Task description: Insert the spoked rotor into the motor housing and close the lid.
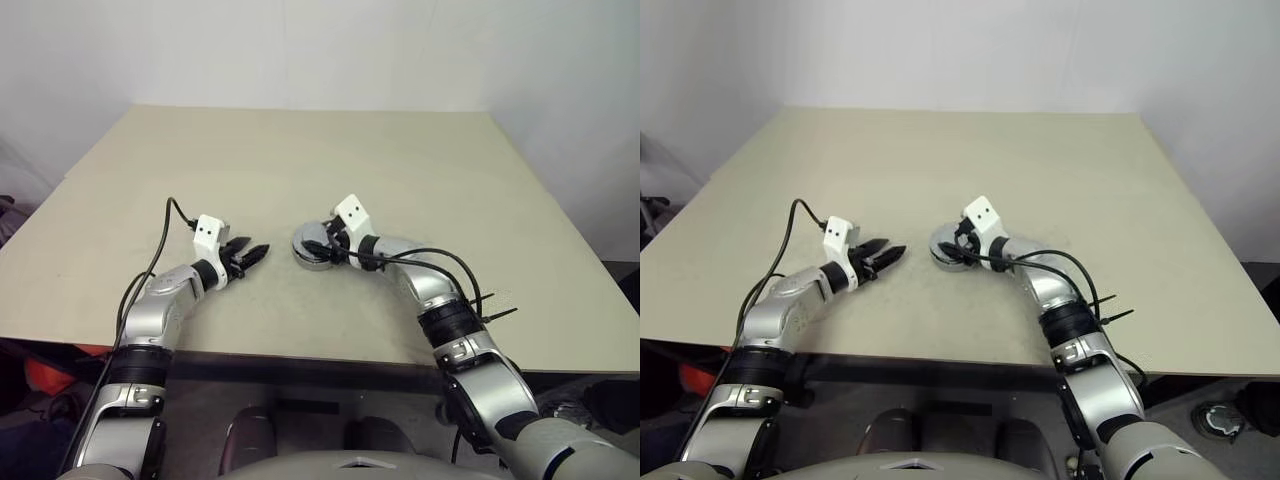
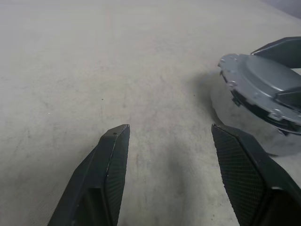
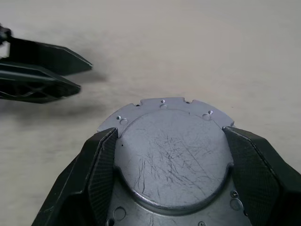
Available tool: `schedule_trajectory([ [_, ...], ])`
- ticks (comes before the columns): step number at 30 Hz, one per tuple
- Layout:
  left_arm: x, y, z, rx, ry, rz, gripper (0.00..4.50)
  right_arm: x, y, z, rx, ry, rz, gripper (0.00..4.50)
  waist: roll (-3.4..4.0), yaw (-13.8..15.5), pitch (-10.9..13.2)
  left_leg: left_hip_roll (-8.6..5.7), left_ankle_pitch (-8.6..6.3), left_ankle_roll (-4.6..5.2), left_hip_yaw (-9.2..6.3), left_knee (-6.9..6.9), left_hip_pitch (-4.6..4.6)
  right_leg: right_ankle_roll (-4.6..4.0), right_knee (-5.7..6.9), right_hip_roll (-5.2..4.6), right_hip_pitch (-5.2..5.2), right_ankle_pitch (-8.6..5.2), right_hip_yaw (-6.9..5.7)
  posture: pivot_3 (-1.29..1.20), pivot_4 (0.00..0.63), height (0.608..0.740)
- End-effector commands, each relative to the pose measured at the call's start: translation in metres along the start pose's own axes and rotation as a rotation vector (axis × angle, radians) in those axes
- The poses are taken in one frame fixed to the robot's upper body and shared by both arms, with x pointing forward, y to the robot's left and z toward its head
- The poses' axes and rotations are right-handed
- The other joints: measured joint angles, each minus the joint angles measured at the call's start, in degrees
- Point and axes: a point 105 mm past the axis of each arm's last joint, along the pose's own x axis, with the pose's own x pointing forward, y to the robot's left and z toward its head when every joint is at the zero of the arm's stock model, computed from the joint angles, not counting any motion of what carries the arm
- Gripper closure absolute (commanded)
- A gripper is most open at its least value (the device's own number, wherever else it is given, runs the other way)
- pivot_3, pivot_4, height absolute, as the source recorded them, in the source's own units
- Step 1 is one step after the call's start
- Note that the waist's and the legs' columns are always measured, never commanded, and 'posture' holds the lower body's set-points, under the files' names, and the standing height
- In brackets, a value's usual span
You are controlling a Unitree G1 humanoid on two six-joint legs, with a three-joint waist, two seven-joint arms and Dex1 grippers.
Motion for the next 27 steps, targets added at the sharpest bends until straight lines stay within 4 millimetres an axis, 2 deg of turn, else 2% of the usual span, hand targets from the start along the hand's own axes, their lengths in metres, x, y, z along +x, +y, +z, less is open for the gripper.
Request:
schedule_trajectory([
  [1, -0.002, 0.0, 0.01, 0.022, -0.032, -0.004, 1.54, -0.002, 0.011, 0.023, -0.018, -0.09, 0.072, 1.41, 0.0, -0.08, 0.0, 0.0, 0.0, 0.0, 0.0, 0.0, 0.0, 0.0, 0.0, 0.0, 0.0, 0.0, 0.0, 0.0, 0.0, 0.74],
  [7, -0.001, -0.002, 0.008, 0.019, -0.026, -0.012, 1.54, -0.002, 0.013, 0.025, -0.012, -0.099, 0.085, 1.41, 0.0, -0.14, 0.0, 0.03, 0.01, -0.01, 0.01, 0.02, 0.04, -0.01, 0.02, 0.01, -0.01, 0.01, 0.0, 0.0, 0.0, 0.74],
  [12, -0.002, -0.004, 0.007, 0.02, -0.026, -0.013, 1.54, 0.003, 0.006, 0.017, -0.037, -0.061, 0.028, 1.41, 0.0, -0.13, 0.0, 0.03, 0.01, -0.01, 0.02, 0.03, 0.03, -0.02, 0.02, 0.01, 0.0, 0.01, 0.0, 0.0, 0.0, 0.74],
  [20, -0.003, -0.001, 0.007, 0.021, -0.025, -0.003, 1.54, 0.004, 0.011, 0.009, -0.078, -0.034, 0.053, 1.41, 0.0, -0.12, 0.0, 0.03, 0.01, -0.01, 0.02, 0.04, 0.03, -0.02, 0.02, 0.01, -0.01, 0.01, 0.0, 0.0, 0.0, 0.74],
  [27, -0.002, -0.003, 0.006, 0.019, -0.021, -0.006, 1.54, 0.007, 0.002, -0.004, -0.074, 0.019, -0.007, 1.41, -0.01, -0.15, -0.01, 0.04, 0.01, -0.01, 0.02, 0.05, 0.11, -0.02, 0.03, 0.01, 0.06, 0.01, 0.0, 0.0, 0.0, 0.74],
])
